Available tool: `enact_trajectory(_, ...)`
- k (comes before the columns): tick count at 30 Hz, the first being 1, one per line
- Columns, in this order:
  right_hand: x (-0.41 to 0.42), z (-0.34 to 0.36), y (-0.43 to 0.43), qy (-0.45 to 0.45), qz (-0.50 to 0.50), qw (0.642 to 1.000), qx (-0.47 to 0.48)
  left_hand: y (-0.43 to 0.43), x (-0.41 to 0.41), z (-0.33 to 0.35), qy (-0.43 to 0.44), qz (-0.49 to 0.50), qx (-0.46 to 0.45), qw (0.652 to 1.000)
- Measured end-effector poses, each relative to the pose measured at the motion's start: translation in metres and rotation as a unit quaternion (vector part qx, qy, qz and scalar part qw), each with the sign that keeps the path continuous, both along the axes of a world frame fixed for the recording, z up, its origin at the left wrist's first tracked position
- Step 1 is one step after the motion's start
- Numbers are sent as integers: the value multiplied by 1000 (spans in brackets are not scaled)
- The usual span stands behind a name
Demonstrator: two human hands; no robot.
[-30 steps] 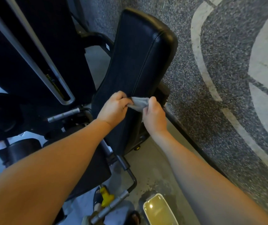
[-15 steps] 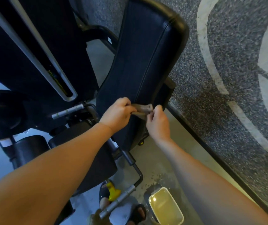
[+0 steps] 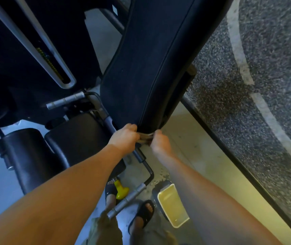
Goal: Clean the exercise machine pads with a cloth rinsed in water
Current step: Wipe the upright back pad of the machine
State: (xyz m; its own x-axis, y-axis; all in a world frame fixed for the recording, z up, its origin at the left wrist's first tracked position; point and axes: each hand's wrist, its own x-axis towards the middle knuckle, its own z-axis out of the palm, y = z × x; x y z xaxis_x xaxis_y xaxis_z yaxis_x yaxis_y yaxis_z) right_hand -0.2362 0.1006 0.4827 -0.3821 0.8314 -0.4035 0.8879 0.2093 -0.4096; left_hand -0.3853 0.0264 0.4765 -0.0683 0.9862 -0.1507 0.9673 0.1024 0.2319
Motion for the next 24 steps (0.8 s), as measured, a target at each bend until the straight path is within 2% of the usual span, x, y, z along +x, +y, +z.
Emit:
enact_trajectory(2,0,12,-5,6,5,1000,-29,-8,-6,4,-24,22,-46,998)
enact_trajectory(6,7,57,2,134,-5,991,2,-4,-28,48,-130,29,67,989)
enact_trajectory(10,-1,118,20,223,26,973,51,17,-44,110,-240,75,120,960)
enact_trajectory(12,-12,148,34,249,10,965,76,30,-47,141,-369,150,129,908)
enact_trajectory(14,-24,179,48,275,-14,957,87,43,-53,165,-527,218,129,811)
enact_trajectory(15,-29,193,54,285,-25,954,86,49,-58,172,-577,242,133,769)
enact_trajectory(16,-34,207,60,288,-32,953,92,56,-65,179,-598,262,145,743)
enact_trajectory(19,-40,246,74,286,-43,949,128,80,-79,203,-600,313,196,710)
enact_trajectory(22,-37,270,84,258,-23,950,172,102,-80,234,-527,339,307,717)
enact_trajectory(24,-35,281,88,217,3,954,207,114,-73,249,-478,322,374,727)
